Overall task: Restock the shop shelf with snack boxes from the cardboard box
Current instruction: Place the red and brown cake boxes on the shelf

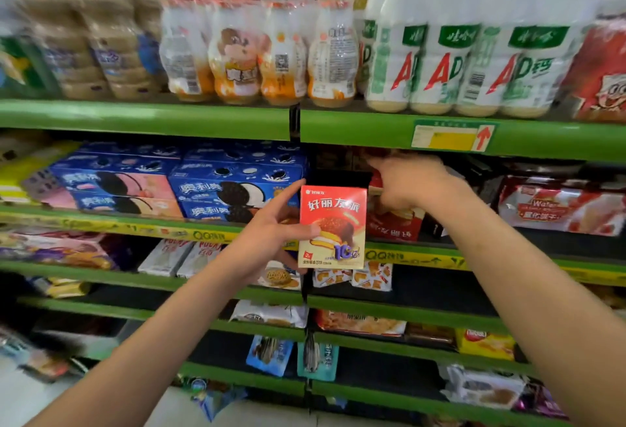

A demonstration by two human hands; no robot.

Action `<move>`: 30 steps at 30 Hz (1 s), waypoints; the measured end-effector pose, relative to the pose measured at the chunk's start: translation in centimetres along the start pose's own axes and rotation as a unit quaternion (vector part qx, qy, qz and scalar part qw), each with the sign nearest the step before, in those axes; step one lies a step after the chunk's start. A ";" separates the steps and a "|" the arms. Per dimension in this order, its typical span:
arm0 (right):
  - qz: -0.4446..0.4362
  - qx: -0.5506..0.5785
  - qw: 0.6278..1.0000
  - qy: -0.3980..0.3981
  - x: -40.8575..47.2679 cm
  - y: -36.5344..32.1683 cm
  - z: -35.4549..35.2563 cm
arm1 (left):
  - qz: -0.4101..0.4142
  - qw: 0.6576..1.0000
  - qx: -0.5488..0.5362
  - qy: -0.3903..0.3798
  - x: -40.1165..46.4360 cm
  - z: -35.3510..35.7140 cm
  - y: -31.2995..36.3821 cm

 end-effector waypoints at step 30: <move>0.125 0.854 0.504 0.040 -10.5 4.3 11.3 | 0.019 0.996 -0.074 0.039 1.9 3.8 -2.6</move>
Point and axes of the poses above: each hand's wrist, its own x-axis towards the middle knuckle, its own z-axis out of the palm, y = z × x, the point moved 1 cm from there along x, towards the middle knuckle, and after that the axes turned 5 degrees about x, right-handed, at the moved point
